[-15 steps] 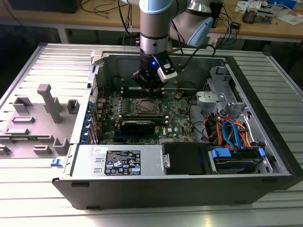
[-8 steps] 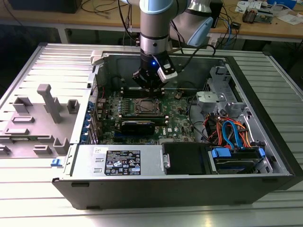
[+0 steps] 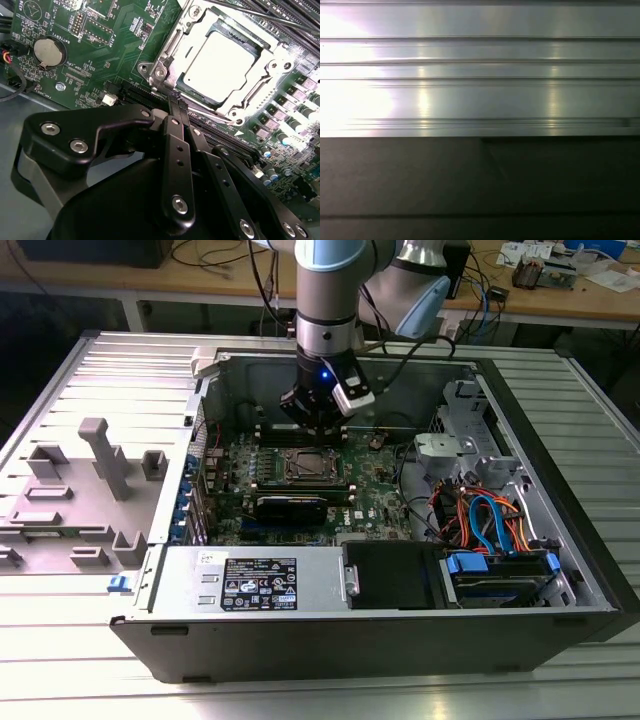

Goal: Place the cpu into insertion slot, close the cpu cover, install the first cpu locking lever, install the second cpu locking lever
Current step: 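Install the first cpu locking lever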

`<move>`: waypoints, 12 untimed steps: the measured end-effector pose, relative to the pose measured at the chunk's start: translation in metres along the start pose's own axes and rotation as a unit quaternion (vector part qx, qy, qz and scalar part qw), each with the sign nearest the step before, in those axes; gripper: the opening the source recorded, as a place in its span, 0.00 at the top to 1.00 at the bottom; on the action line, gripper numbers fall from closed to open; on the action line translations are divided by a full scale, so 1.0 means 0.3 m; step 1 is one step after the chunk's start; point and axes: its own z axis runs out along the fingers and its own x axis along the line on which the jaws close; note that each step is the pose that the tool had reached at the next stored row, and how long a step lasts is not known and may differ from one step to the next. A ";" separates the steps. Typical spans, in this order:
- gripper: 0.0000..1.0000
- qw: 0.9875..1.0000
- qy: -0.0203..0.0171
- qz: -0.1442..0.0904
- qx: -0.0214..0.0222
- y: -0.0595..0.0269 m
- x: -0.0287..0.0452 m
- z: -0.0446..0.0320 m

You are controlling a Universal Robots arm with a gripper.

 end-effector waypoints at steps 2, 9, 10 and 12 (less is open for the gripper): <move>0.89 1.000 0.000 0.000 0.000 0.000 -0.002 0.003; 0.89 1.000 0.000 0.000 0.000 0.000 -0.002 0.002; 0.89 1.000 0.000 0.000 0.000 0.000 -0.002 0.000; 0.89 1.000 0.000 0.000 0.000 0.000 -0.002 -0.002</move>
